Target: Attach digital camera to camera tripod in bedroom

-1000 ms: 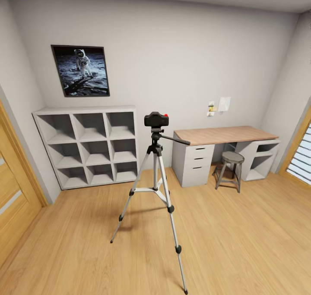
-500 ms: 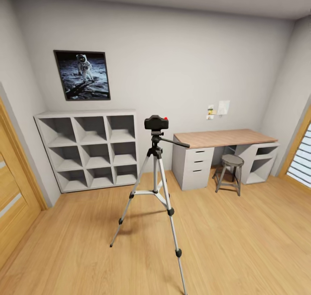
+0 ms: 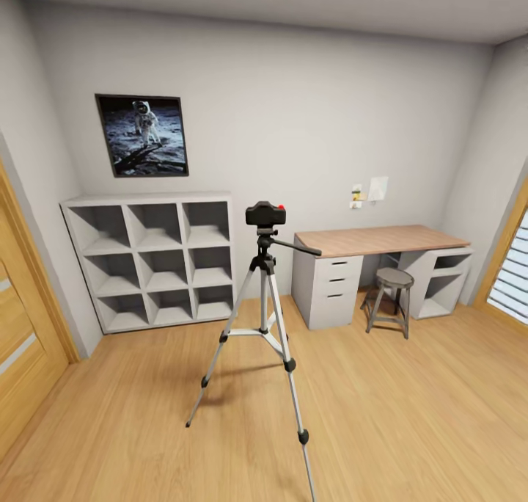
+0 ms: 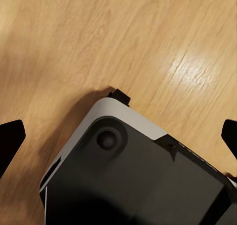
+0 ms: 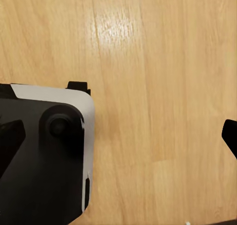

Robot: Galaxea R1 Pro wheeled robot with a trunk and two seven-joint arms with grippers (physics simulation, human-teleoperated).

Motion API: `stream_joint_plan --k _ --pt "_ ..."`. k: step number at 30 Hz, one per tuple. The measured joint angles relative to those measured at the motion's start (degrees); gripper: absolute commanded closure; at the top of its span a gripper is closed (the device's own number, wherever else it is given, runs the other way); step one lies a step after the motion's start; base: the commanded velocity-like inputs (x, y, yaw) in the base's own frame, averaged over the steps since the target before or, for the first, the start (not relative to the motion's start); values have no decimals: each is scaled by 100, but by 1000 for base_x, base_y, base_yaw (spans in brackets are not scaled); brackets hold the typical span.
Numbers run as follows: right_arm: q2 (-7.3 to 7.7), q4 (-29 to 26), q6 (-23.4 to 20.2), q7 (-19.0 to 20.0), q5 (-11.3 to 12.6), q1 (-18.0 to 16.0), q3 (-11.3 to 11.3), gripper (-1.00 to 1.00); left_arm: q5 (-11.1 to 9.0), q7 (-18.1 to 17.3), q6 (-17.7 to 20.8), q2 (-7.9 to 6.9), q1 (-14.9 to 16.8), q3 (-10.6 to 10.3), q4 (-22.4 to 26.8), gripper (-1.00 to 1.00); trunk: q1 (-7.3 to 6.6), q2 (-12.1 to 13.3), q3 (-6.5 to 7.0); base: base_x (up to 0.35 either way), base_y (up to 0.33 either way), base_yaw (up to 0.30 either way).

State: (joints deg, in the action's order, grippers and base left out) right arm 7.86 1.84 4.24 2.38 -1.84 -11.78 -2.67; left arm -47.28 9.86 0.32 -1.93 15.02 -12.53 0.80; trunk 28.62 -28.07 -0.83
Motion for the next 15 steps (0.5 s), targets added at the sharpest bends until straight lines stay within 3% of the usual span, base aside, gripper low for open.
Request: stream_joint_plan --k 15 --pt "-4 4 -9 -1 6 -2 1 -100 0 0 0 0 2 0 0 -100 1 -6 133 0 0 0"
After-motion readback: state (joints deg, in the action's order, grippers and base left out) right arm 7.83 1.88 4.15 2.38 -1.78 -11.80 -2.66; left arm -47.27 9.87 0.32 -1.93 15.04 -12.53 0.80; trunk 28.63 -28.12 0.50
